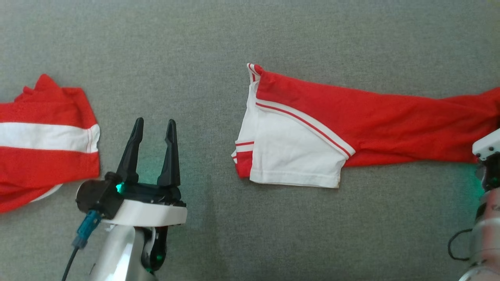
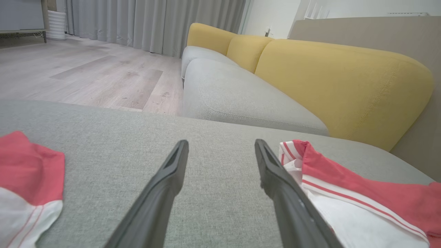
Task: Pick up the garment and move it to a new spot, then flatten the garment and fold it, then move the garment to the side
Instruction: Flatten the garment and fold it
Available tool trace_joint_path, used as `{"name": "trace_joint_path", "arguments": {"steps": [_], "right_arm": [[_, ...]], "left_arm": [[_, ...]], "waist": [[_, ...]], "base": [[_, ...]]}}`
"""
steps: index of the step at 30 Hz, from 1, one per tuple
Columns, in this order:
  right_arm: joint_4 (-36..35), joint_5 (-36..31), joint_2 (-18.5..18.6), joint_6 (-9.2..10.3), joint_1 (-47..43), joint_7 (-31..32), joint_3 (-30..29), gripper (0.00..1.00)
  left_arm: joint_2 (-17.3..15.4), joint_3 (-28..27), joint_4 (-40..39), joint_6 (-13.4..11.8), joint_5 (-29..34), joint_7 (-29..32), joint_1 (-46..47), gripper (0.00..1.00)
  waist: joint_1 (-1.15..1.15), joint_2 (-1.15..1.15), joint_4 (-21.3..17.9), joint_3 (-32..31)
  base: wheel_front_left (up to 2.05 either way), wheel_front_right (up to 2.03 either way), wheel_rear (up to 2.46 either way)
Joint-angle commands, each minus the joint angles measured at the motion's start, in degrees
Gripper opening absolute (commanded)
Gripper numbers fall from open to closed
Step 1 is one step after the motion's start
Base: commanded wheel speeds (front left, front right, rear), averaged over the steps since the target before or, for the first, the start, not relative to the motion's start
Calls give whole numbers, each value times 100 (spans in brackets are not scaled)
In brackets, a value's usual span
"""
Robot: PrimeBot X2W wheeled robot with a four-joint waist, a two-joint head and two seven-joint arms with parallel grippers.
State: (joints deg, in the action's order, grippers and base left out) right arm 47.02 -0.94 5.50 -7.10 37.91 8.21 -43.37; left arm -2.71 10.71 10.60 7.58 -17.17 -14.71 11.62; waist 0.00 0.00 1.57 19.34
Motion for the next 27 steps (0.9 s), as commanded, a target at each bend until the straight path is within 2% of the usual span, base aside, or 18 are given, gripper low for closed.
{"name": "trace_joint_path", "arguments": {"steps": [1, 7, 11, 15, 19, 27], "right_arm": [[-75, 51, -2, -39, -125, 82, 169, 0], [-347, -180, 321, -39, -337, -153, -14, 0], [-436, -352, 348, -39, -366, -228, -246, 0], [-514, -484, 327, -39, -371, -304, -235, 0], [-601, -474, 192, -39, -355, -324, -28, 0], [-1182, 101, -171, -39, -496, -269, 951, 0]], "left_arm": [[-17, -224, -158, -9, -54, -29, 84, 100], [-17, -184, -138, -9, -115, -29, -4, 100], [-17, -184, -139, -9, -200, -29, -98, 100], [-17, -179, -125, -9, -254, -29, -205, 100], [-17, -201, -130, -9, -296, -29, -297, 100], [-17, -260, -149, -9, -338, -29, -533, 100]], "waist": [[0, 0, -17, -79], [0, 0, -27, -380], [0, 0, 4, -622], [0, 0, 43, -829], [0, 0, 63, -976], [0, 0, 54, -1412]], "base": [[0, 0, 0], [0, 0, 0], [0, 0, 0], [0, 0, 0], [0, 0, 0], [0, 0, 0]]}}
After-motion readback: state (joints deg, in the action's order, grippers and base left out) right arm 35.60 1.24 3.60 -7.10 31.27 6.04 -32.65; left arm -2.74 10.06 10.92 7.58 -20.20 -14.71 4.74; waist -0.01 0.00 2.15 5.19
